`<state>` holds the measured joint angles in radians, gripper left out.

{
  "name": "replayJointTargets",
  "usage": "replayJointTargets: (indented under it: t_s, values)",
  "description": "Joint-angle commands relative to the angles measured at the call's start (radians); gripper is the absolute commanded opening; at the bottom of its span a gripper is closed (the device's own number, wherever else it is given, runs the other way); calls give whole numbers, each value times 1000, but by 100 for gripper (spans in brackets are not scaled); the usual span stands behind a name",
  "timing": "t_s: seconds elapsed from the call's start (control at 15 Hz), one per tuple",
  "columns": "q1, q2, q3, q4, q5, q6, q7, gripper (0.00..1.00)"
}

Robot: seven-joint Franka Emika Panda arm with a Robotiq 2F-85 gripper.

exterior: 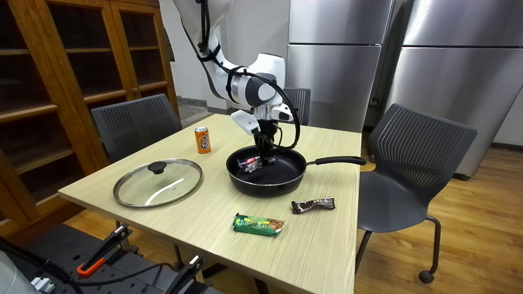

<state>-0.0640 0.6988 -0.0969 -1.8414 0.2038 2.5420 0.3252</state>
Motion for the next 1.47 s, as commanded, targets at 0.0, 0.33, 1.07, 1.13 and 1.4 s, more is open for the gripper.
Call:
replayJointTargets:
  t_s: [0.0,0.33,1.07,1.13,1.4]
  values:
    - [4,40,4,81,16,-53,37,4]
    - [10,86,5,140,15,-87,58,4]
    - [2,60,11,126,28,-108,57,99]
    - [3,51,8,117,30,-102,59,100]
    - [1,10,2,77,33,-95,51,100]
